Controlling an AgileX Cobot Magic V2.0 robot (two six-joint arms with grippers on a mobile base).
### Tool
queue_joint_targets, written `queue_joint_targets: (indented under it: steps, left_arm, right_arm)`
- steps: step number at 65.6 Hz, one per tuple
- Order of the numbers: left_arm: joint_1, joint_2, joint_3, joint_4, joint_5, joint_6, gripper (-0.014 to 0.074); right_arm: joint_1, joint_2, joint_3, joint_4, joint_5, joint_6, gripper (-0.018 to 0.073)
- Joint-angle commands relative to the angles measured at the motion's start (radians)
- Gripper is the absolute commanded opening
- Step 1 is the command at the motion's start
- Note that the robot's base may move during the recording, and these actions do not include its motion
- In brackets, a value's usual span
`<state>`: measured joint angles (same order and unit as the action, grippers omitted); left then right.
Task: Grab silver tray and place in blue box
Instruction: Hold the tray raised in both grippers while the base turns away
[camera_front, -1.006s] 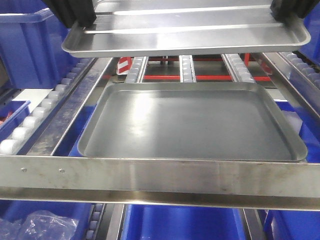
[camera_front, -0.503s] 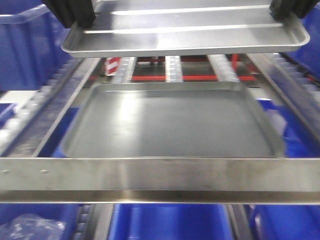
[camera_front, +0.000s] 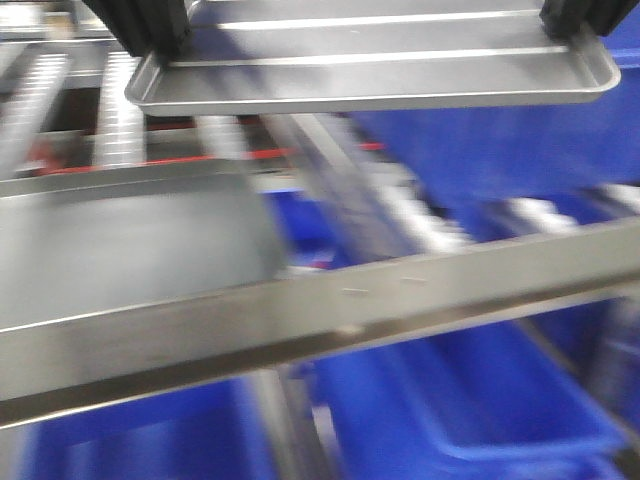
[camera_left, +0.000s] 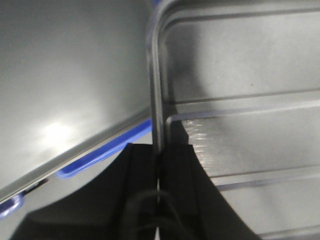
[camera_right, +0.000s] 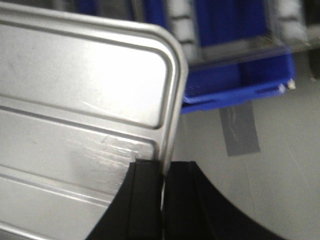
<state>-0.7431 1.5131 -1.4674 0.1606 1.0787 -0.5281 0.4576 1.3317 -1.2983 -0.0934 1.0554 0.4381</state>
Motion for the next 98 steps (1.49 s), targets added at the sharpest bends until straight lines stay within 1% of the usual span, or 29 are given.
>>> queue_joint_targets:
  steps: [1, 98]
  left_arm:
    - [-0.013, -0.032, -0.021, 0.034, 0.009, 0.043, -0.0105]
    - [-0.013, -0.032, -0.021, 0.034, 0.009, 0.043, -0.0105]
  right_arm:
    - [-0.003, -0.036, -0.029, -0.057, -0.06, -0.018, 0.0057]
    - [-0.003, -0.036, -0.029, -0.057, -0.06, -0.018, 0.0057]
